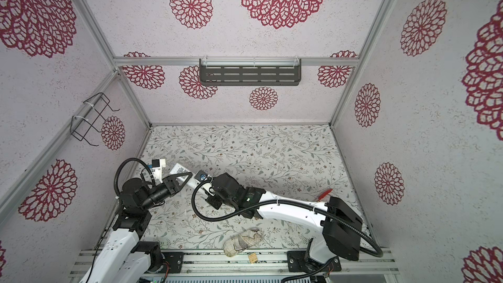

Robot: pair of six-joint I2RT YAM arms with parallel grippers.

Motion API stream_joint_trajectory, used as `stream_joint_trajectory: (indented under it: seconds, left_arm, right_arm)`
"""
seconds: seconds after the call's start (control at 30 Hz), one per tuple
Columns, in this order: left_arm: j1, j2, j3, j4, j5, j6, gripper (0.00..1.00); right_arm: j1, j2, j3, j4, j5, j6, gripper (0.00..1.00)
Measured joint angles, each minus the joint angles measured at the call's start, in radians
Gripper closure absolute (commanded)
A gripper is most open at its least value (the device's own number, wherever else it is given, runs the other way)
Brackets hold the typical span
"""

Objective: Load the batteries into the remote control

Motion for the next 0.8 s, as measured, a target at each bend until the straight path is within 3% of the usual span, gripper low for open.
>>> stream_joint_trajectory:
  seconds: [0.37, 0.8]
  left_arm:
    - [0.002, 0.002, 0.047, -0.122, 0.007, 0.083, 1.00]
    - [0.022, 0.014, 0.050, -0.148, 0.039, 0.098, 1.00]
  right_arm:
    - [0.000, 0.000, 0.000, -0.016, -0.022, -0.001, 0.78]
    - [-0.001, 0.027, 0.016, -0.043, 0.047, 0.001, 0.77]
